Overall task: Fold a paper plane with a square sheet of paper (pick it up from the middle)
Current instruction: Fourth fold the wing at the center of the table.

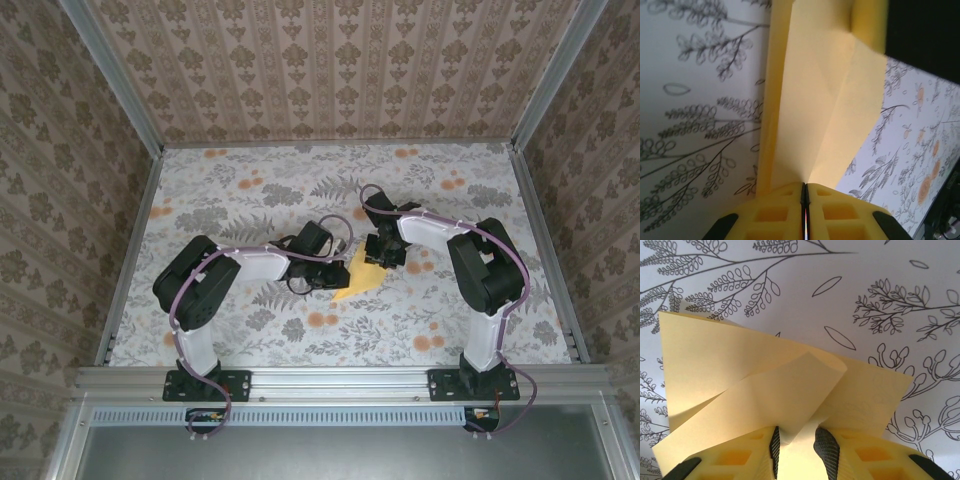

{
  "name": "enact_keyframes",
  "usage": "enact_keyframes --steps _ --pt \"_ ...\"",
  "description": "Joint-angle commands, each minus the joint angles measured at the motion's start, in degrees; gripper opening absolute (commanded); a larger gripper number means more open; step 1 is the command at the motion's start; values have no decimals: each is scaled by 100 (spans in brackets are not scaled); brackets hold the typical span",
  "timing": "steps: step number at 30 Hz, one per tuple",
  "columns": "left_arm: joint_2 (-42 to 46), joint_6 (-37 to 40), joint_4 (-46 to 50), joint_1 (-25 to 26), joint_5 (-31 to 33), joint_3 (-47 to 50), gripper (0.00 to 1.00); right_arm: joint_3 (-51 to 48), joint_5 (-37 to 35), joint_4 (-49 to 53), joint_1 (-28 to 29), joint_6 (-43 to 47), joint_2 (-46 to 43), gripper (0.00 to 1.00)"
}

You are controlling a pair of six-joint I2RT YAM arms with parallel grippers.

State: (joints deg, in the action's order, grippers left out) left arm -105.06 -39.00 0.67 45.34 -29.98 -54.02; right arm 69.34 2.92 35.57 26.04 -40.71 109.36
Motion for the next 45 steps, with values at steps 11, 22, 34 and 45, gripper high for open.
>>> enact_keyframes --steps 11,22,34,45 --pt "-163 79 116 6 95 -295 10 -410 -336 117 2 -113 703 33" --pt "-261 107 272 -6 159 -272 7 -444 -366 128 -3 -148 760 30" --pt "-321 186 612 -18 176 -235 3 -339 -310 208 -20 -81 573 32" --pt "-427 389 1019 -13 216 -226 2 -195 345 239 -208 288 -1172 54"
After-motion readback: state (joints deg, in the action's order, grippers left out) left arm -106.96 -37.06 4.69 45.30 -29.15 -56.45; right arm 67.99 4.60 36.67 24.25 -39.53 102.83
